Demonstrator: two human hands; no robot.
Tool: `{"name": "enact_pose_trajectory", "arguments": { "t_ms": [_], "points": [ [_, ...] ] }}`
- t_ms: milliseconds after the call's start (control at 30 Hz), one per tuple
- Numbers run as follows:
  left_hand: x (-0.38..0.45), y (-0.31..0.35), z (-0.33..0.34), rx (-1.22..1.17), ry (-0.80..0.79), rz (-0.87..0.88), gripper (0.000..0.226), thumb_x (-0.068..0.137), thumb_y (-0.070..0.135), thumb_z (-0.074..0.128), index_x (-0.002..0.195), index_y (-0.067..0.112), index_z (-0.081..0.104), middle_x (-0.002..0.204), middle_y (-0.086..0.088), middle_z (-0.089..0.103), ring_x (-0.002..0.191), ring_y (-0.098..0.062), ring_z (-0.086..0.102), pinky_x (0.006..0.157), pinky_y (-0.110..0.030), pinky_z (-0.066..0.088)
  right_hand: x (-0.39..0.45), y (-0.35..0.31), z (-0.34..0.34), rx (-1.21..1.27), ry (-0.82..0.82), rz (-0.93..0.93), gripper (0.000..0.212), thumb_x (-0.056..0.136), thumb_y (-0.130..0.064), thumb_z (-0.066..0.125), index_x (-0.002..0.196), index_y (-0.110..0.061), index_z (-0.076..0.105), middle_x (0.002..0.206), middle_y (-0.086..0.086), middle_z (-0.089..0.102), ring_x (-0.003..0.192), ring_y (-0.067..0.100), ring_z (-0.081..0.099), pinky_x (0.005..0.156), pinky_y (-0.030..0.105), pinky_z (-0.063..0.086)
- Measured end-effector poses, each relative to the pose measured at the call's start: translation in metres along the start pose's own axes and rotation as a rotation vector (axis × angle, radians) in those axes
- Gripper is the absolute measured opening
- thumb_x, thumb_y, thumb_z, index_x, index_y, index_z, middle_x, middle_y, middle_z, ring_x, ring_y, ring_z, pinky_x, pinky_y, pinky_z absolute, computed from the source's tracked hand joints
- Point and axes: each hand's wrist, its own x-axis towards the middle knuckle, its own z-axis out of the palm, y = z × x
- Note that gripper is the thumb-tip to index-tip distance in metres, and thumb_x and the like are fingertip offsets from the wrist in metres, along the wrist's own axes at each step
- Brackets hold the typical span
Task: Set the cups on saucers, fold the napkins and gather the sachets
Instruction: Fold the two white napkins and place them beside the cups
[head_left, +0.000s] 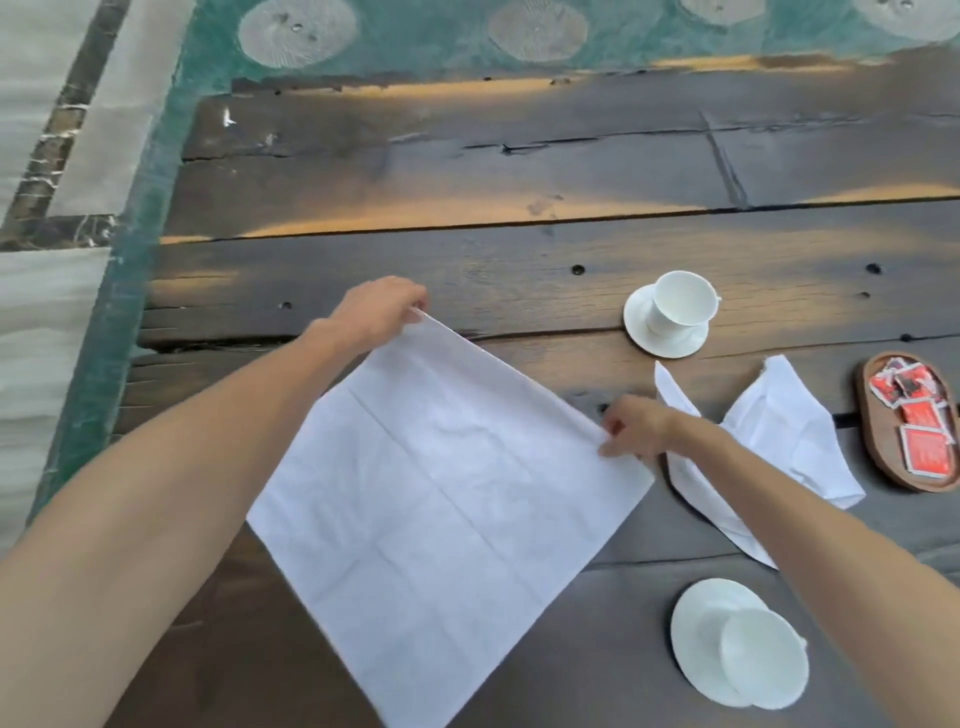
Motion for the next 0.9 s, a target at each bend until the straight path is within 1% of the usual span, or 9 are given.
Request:
{"name": "enact_pose_trajectory", "arguments": {
  "t_ms": [67,133,200,333,467,567,700,800,900],
  "points": [
    [-0.015,-0.017,-0.010,-0.028,0.000,-0.072,0.012,0.094,0.020,0.057,0.101,0.016,0.065,0.107,-0.003,0.065,0.107,-0.027,0.057,0.081,-0.039,0.047,0.007,-0.007,-0.027,-0.134,0.156,-0.017,0.013,0.082,-0.017,0.064,0.084,-0.006,0.068,0.086,0.007,0.068,0.076,0.019,0.057,0.066,0.027,0.043],
    [-0.031,-0.031,-0.016,-0.048,0.021,-0.128,0.013,0.091,0.020,0.059,0.097,0.014,0.069,0.104,-0.005,0.067,0.103,-0.029,0.058,0.080,-0.039,0.048,0.012,-0.014,-0.054,-0.164,0.278,-0.042,0.018,0.082,-0.008,0.057,0.093,-0.002,0.070,0.098,0.012,0.070,0.084,0.023,0.058,0.074,0.030,0.045],
    [-0.045,-0.039,-0.019,-0.081,0.049,-0.170,0.012,0.091,0.019,0.060,0.095,0.013,0.070,0.100,-0.005,0.068,0.100,-0.028,0.059,0.079,-0.039,0.049,0.013,-0.022,-0.081,-0.173,0.398,-0.062,0.026,0.079,-0.001,0.053,0.097,-0.002,0.072,0.101,0.016,0.072,0.089,0.030,0.062,0.078,0.033,0.050],
    [-0.064,-0.048,-0.019,-0.173,0.098,-0.256,0.012,0.091,0.018,0.062,0.094,0.011,0.071,0.096,-0.005,0.069,0.093,-0.025,0.059,0.080,-0.041,0.050,0.014,-0.039,-0.118,-0.146,0.615,-0.074,0.030,0.080,0.006,0.048,0.096,-0.003,0.071,0.101,0.021,0.071,0.094,0.037,0.063,0.072,0.031,0.044],
    [-0.080,-0.049,-0.021,-0.300,0.202,-0.335,0.005,0.084,0.017,0.068,0.086,0.014,0.072,0.085,0.001,0.066,0.088,-0.022,0.059,0.080,-0.040,0.050,0.003,-0.049,-0.124,-0.161,0.728,-0.133,0.024,0.084,0.005,0.053,0.101,-0.004,0.069,0.104,0.021,0.069,0.102,0.038,0.059,0.081,0.036,0.046],
    [-0.102,-0.043,-0.020,-0.337,0.254,-0.329,0.005,0.081,0.017,0.073,0.076,0.017,0.070,0.075,0.004,0.060,0.079,-0.019,0.058,0.073,-0.036,0.048,-0.019,-0.050,-0.108,-0.146,0.723,-0.208,0.023,0.083,0.004,0.057,0.100,-0.004,0.070,0.096,0.016,0.069,0.095,0.036,0.060,0.074,0.029,0.038],
    [-0.144,-0.035,-0.002,-0.355,0.227,-0.289,0.009,0.080,0.014,0.074,0.074,0.018,0.068,0.078,0.003,0.063,0.078,-0.019,0.059,0.071,-0.037,0.049,-0.061,-0.041,-0.062,-0.062,0.558,-0.312,0.022,0.076,0.006,0.061,0.087,-0.009,0.072,0.072,0.000,0.063,0.070,0.023,0.059,0.065,0.029,0.044],
    [-0.174,-0.029,0.018,-0.329,0.208,-0.241,0.014,0.076,0.003,0.069,0.074,0.017,0.067,0.079,0.006,0.064,0.080,-0.022,0.061,0.069,-0.039,0.050,-0.080,-0.029,-0.025,-0.047,0.464,-0.345,0.026,0.075,0.006,0.062,0.087,-0.015,0.071,0.073,-0.006,0.058,0.066,0.014,0.053,0.061,0.022,0.040],
    [-0.195,-0.022,0.038,-0.299,0.175,-0.241,0.022,0.073,0.000,0.064,0.073,0.021,0.062,0.079,0.009,0.060,0.081,-0.020,0.058,0.068,-0.038,0.049,-0.085,-0.019,0.008,-0.072,0.403,-0.351,0.029,0.072,0.009,0.060,0.090,-0.011,0.071,0.081,0.003,0.060,0.071,0.018,0.053,0.067,0.023,0.038]
  ]
}}
